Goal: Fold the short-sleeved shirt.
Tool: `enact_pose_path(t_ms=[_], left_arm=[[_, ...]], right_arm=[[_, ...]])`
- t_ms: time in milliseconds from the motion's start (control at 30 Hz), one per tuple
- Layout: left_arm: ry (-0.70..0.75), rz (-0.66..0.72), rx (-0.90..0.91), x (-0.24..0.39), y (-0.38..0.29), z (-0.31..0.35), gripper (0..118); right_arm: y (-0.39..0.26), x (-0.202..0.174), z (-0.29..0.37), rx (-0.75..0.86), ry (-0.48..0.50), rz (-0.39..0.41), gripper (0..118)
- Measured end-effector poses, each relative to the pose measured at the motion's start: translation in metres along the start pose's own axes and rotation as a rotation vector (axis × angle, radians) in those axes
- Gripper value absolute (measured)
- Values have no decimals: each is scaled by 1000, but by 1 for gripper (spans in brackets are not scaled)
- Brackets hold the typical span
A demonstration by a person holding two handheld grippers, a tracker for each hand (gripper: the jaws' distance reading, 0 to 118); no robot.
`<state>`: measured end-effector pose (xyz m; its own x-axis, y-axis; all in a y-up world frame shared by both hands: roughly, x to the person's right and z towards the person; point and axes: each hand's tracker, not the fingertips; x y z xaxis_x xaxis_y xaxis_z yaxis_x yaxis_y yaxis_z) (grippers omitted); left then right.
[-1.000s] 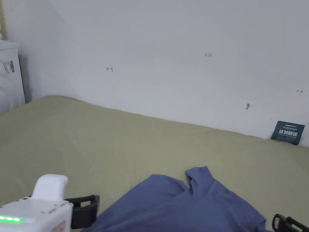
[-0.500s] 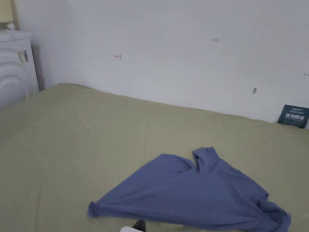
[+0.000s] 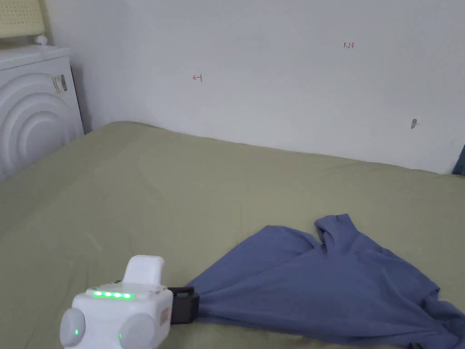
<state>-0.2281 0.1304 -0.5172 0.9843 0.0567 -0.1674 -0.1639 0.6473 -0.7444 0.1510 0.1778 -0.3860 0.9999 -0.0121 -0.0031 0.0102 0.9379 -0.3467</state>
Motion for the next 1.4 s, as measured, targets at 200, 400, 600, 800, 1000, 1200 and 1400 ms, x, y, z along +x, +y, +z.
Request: enact_pose_path(t_ms=[200,400,600,800,1000,1200,1400], left_arm=[[-46,97,-85,-10,-1,-63,102],[37,128,-49,2,-14,-74,1],[-21,118,35,0,-5,-63,1],[-41,122,36,0,6,-69,1],[-13,90,4,9,8,-80,1],[-7,51,-33,18,2,-94,1],[-3,55,-24,21,0,-96,1]], right_arm=[[-4,7,-12,-56,20,-19,5],[-1,24,-21,-99,-9,-52,5],[55,63,-102,-8,-13,17,17],[149,104,-313,-336,209,191,100],[158,116,-474,-705,163,329,100],[125,116,-530,-793,285,313,100],[95,111,-541,-774,286,317,98]])
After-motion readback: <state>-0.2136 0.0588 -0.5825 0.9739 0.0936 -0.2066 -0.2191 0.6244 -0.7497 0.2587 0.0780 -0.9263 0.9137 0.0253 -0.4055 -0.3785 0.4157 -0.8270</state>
